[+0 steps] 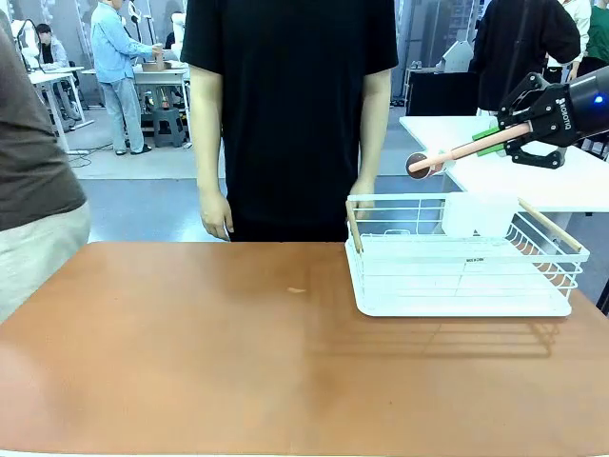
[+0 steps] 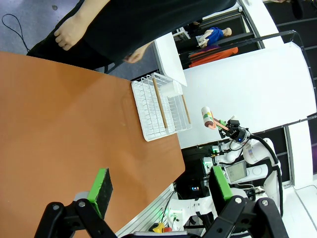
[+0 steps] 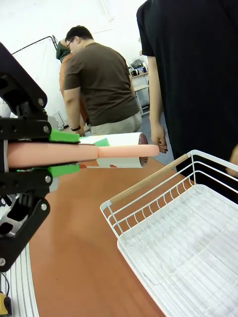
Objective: Clean the table.
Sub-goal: Clean the table with the Lint Roller when the human lifts the Dish drying rack.
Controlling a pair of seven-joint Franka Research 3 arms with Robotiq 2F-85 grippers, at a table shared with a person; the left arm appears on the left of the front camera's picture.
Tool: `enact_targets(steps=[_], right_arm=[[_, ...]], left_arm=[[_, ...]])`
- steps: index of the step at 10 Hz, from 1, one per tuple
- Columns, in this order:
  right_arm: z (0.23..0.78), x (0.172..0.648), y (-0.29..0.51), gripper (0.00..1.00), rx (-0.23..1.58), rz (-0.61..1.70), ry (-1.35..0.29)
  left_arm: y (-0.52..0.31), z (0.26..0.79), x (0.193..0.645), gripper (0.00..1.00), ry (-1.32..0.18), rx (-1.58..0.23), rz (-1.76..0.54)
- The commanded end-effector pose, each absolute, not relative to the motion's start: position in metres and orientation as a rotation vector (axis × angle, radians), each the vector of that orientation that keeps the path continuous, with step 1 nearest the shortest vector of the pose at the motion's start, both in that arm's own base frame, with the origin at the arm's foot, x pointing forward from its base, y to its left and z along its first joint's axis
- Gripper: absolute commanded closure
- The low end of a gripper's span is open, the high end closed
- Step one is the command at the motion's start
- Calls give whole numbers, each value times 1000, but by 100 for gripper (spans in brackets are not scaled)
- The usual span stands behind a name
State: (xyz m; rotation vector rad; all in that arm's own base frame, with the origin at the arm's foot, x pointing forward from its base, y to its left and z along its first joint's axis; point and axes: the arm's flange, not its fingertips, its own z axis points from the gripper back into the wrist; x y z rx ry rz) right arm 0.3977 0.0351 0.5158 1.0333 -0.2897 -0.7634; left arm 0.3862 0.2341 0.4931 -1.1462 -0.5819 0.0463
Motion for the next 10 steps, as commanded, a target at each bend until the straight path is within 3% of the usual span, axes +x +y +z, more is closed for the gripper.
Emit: enact_targets(steps=[1,10], right_arm=[[515,396,38,100,1025,-759,-289],[515,396,38,100,1025,-759,-289]], left_arm=[[235,495,385,0,-591,-1165,39],[235,495,385,0,-591,-1165,39]])
